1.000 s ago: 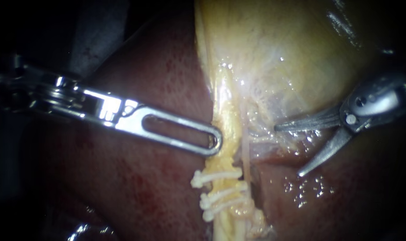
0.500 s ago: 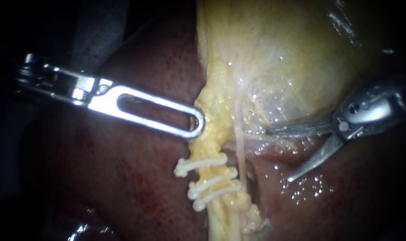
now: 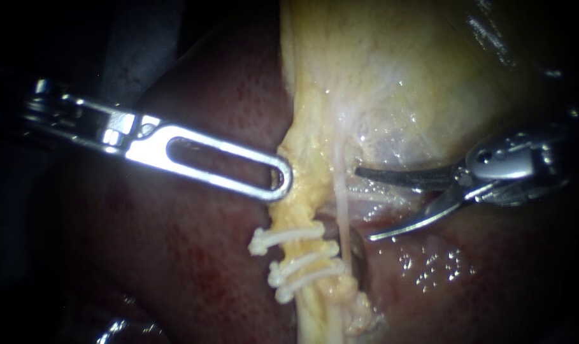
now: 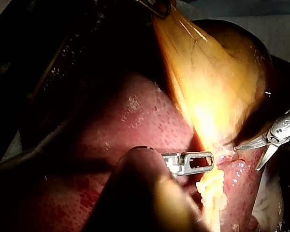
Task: Go to the cutting position left tube
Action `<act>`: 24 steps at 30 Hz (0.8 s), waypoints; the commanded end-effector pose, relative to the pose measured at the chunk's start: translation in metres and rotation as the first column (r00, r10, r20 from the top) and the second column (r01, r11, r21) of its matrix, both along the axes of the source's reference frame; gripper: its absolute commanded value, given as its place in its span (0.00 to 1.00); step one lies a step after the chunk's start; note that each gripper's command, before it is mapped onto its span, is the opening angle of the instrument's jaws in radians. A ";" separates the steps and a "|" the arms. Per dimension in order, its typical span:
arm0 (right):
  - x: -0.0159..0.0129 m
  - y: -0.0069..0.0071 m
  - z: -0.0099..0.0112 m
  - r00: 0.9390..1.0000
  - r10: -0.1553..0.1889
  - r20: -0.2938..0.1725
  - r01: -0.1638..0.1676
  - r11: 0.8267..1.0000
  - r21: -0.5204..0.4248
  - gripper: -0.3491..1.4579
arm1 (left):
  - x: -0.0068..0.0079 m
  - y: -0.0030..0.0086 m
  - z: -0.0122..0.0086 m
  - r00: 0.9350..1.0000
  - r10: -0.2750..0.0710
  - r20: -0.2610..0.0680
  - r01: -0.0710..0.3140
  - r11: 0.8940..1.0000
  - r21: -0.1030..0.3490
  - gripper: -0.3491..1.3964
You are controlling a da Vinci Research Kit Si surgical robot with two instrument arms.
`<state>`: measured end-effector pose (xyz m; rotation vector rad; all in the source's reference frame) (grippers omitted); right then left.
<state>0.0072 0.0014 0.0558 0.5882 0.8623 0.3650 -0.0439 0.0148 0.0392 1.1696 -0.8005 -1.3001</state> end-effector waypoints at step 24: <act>0.0032 -0.0024 0.0025 0.983 -0.108 0.147 0.103 0.994 0.040 0.84 | -0.0006 -0.0003 -0.0003 1.000 -0.003 -0.002 0.003 1.000 0.000 0.00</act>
